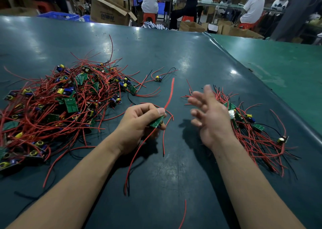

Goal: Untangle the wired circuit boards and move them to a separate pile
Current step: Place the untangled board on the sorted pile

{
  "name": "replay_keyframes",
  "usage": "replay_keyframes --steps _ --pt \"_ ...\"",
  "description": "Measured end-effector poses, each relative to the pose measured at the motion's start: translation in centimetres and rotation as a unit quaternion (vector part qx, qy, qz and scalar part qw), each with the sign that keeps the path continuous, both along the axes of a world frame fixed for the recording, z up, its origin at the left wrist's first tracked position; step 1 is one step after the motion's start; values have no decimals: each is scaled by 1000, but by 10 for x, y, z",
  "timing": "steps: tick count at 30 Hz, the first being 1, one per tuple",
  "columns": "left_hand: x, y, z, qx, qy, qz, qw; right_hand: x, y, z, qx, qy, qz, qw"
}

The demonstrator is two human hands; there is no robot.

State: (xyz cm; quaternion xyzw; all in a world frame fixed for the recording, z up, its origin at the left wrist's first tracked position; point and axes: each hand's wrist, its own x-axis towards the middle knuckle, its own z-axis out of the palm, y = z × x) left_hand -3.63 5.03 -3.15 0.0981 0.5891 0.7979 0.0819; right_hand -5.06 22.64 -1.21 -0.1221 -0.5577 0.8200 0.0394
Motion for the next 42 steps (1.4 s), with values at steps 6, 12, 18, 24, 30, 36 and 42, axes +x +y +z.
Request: replay_keyframes --steps 6,12,18,24,30,36,42 --pt "2 -1 0 -34 -6 -15 999 16 -28 -11 138 24 201 970" --pt "0 -3 -1 -54 10 -21 998 9 -15 -3 87 54 43 994" --pt "-3 -4 0 31 3 44 999 18 -18 2 183 -45 245 951" --pt "-4 -7 1 15 -17 30 999 28 -29 -2 203 15 349 915" --pt "-20 -35 7 117 -2 210 971 16 -20 9 54 141 -32 988" --pt "-20 -31 0 99 -2 228 969 14 -16 2 -218 -40 -138 965" --pt "-20 -29 -5 44 35 237 970 8 -25 -8 -129 -62 -82 986"
